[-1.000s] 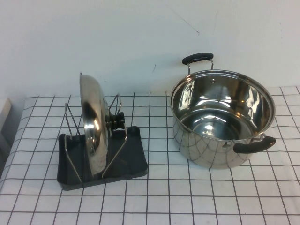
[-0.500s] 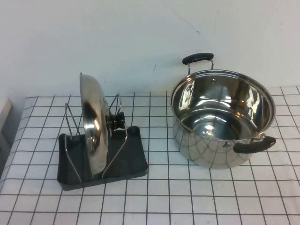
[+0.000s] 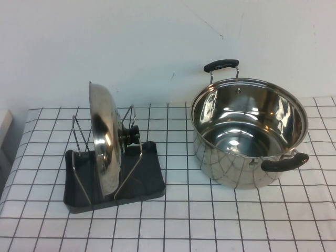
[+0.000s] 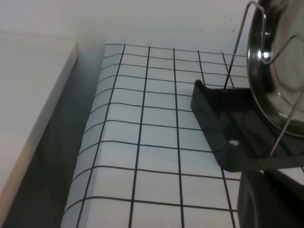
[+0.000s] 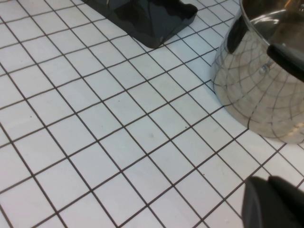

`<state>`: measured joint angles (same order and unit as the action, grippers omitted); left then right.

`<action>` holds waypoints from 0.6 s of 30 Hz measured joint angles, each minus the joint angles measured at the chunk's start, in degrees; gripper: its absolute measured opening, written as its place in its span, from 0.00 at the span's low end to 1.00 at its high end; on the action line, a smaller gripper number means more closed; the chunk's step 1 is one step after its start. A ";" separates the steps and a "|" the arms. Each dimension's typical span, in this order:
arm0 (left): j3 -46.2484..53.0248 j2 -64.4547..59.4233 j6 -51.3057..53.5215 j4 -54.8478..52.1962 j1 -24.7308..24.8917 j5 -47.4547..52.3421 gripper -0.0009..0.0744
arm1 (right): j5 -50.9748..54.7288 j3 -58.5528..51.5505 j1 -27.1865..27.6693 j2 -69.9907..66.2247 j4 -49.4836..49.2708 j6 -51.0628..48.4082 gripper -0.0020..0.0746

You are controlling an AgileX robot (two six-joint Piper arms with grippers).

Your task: Put pot lid on rack

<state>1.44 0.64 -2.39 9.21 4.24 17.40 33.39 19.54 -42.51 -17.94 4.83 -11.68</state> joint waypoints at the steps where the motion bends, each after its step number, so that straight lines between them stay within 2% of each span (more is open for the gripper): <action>1: 0.00 0.00 -0.01 -0.13 0.00 0.42 0.01 | 0.00 0.00 0.00 0.00 0.00 0.00 0.02; 9: -0.11 0.00 0.12 -0.99 0.20 1.46 0.01 | 0.11 0.00 0.00 0.00 0.00 0.00 0.02; 14: -0.11 0.00 0.47 -1.22 3.46 1.67 0.01 | 0.22 0.00 0.00 0.00 0.00 0.00 0.02; 18: -0.11 0.00 0.47 -1.22 3.56 1.67 0.01 | 0.56 0.00 0.00 0.00 0.00 0.00 0.02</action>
<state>1.33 0.64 -1.92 7.99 7.80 19.07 33.95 19.54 -42.51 -17.94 4.83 -11.68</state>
